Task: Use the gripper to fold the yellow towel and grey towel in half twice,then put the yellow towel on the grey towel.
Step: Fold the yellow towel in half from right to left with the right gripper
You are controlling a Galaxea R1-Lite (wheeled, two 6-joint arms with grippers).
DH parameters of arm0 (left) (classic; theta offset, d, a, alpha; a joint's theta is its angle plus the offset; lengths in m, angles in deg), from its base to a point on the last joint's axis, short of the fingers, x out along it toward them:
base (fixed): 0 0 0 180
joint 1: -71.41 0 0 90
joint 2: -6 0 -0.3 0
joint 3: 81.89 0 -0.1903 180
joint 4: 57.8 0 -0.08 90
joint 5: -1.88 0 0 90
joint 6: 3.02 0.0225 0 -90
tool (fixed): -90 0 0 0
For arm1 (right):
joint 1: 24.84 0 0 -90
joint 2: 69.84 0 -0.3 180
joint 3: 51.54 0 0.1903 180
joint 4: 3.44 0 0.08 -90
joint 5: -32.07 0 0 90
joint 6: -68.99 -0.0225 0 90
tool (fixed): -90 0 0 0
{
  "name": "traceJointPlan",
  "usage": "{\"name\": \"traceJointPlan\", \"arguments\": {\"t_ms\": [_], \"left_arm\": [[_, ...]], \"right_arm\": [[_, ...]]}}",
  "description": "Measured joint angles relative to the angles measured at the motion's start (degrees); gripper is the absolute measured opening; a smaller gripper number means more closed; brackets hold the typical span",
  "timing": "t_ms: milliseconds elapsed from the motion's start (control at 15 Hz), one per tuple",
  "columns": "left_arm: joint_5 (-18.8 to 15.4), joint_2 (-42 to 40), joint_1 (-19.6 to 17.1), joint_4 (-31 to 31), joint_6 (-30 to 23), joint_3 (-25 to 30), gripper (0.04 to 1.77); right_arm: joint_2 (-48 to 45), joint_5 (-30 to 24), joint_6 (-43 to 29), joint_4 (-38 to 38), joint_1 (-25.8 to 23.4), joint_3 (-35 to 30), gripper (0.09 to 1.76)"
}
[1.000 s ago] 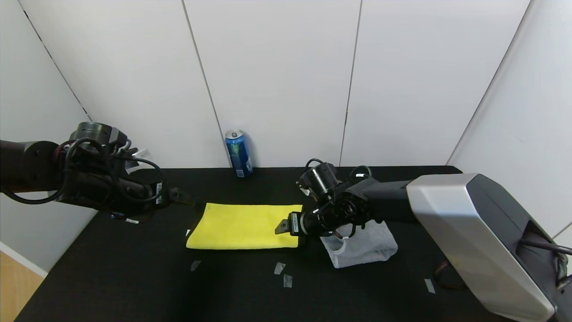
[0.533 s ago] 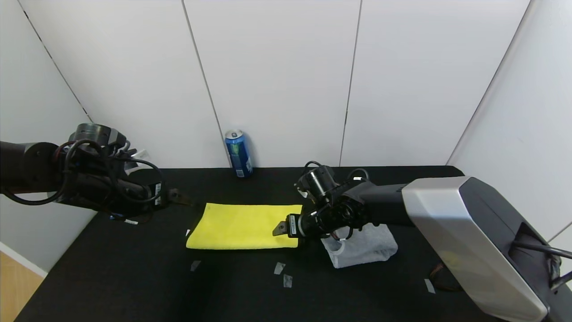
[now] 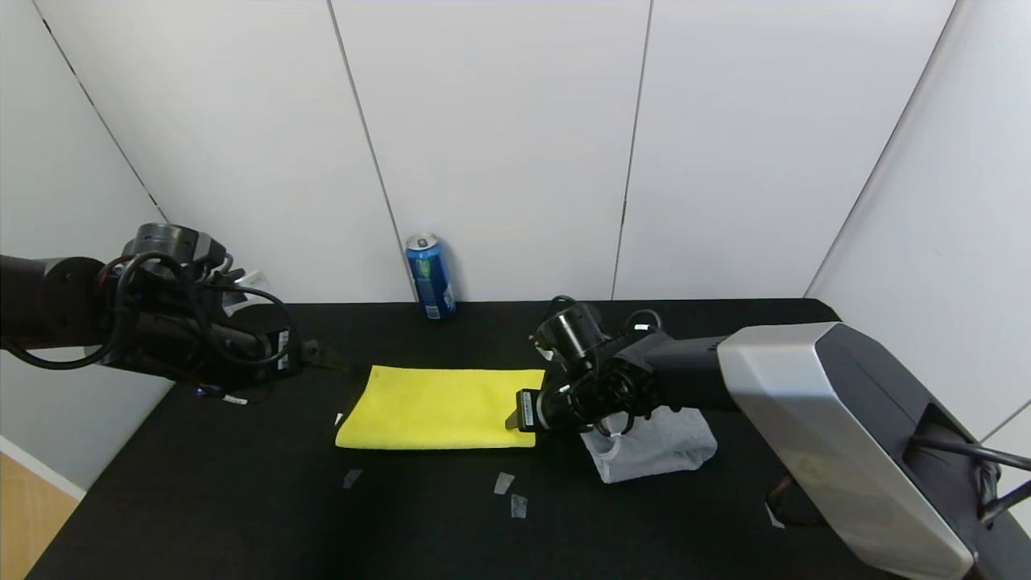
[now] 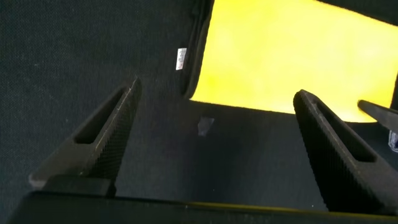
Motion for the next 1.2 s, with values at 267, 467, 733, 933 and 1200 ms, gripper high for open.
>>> {"name": "traceJointPlan", "arguments": {"t_ms": [267, 467, 733, 933, 1200], "left_arm": [[0.0, 0.0, 0.0, 0.1, 0.0, 0.0, 1.72], [0.0, 0.0, 0.0, 0.1, 0.0, 0.0, 1.72], [0.0, 0.0, 0.0, 0.1, 0.0, 0.0, 1.72], [0.0, 0.0, 0.0, 0.1, 0.0, 0.0, 1.72], [0.0, 0.0, 0.0, 0.1, 0.0, 0.0, 1.72]], "right_arm": [[0.1, 0.0, 0.0, 0.0, 0.0, -0.1, 0.15], [0.1, 0.0, 0.0, 0.0, 0.0, -0.1, 0.15], [0.1, 0.0, 0.0, 0.0, 0.0, -0.1, 0.15], [0.1, 0.0, 0.0, 0.0, 0.0, -0.1, 0.15], [0.1, 0.0, 0.0, 0.0, 0.0, -0.1, 0.15]]}}
